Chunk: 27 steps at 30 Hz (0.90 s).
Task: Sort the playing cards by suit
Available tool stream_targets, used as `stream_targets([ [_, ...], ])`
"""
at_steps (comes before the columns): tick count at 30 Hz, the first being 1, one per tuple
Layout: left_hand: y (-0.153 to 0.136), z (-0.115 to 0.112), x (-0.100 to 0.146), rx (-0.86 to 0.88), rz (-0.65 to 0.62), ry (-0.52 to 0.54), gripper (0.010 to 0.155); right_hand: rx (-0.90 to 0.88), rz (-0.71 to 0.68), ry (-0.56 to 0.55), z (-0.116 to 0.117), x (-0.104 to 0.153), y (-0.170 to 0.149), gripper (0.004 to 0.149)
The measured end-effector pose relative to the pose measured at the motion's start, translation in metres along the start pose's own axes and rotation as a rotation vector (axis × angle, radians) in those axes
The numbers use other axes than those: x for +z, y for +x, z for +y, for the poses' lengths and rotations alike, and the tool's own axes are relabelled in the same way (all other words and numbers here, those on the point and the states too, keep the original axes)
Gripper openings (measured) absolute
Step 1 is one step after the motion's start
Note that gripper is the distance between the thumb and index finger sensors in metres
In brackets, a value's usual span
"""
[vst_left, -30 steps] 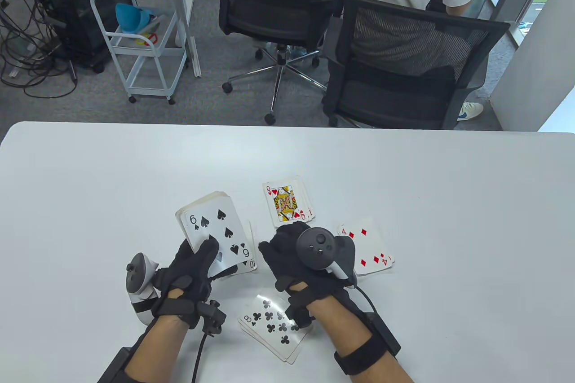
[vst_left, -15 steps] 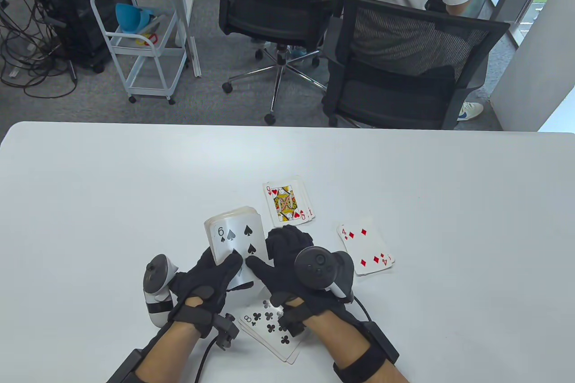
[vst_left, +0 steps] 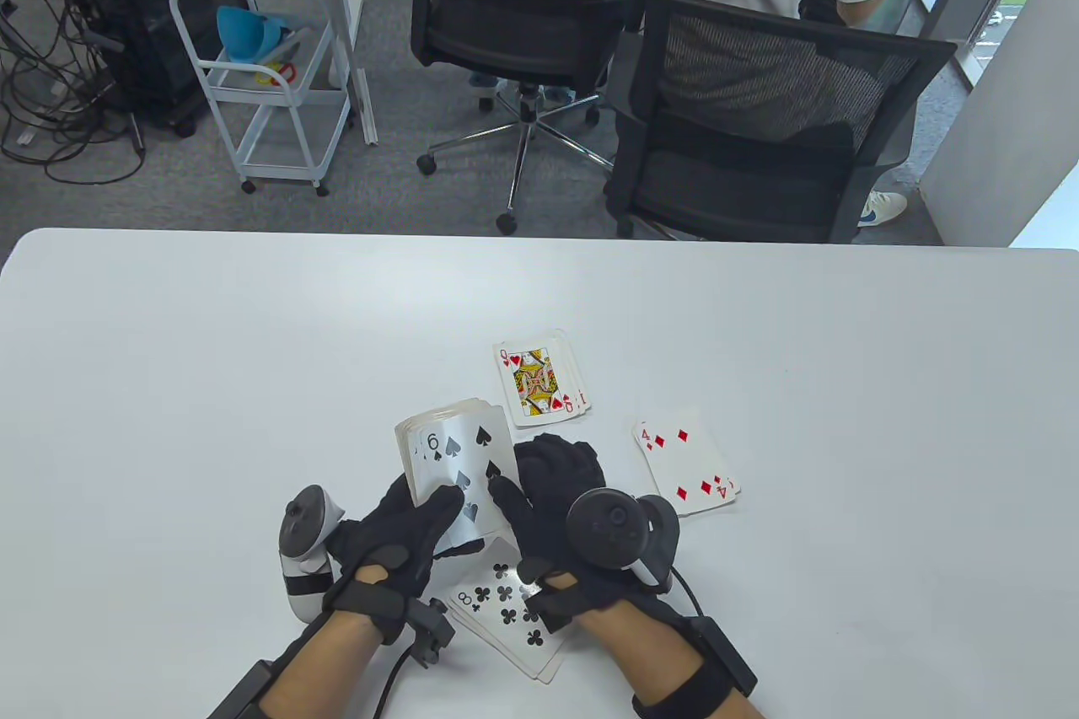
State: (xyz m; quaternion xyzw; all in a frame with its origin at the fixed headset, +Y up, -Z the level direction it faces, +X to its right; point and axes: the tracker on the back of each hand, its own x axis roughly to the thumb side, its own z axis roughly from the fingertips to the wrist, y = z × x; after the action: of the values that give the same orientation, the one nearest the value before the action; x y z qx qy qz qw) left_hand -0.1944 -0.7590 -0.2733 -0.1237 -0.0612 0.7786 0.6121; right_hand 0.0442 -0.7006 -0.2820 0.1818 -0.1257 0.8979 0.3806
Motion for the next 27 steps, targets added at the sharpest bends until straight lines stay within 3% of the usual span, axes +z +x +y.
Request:
stream_targets([
  [12, 0.008, 0.015, 0.000, 0.008, -0.035, 0.075, 0.062, -0.040, 0.105, 0.063, -0.001, -0.003, -0.015, 0.040],
  [22, 0.029, 0.034, 0.004, 0.035, -0.134, 0.154, 0.061, -0.106, 0.234, 0.047, -0.010, -0.011, -0.040, 0.038],
  [27, 0.034, 0.037, 0.004, 0.072, -0.153, 0.153, 0.061, -0.065, 0.277, 0.139, -0.003, -0.022, -0.039, 0.038],
])
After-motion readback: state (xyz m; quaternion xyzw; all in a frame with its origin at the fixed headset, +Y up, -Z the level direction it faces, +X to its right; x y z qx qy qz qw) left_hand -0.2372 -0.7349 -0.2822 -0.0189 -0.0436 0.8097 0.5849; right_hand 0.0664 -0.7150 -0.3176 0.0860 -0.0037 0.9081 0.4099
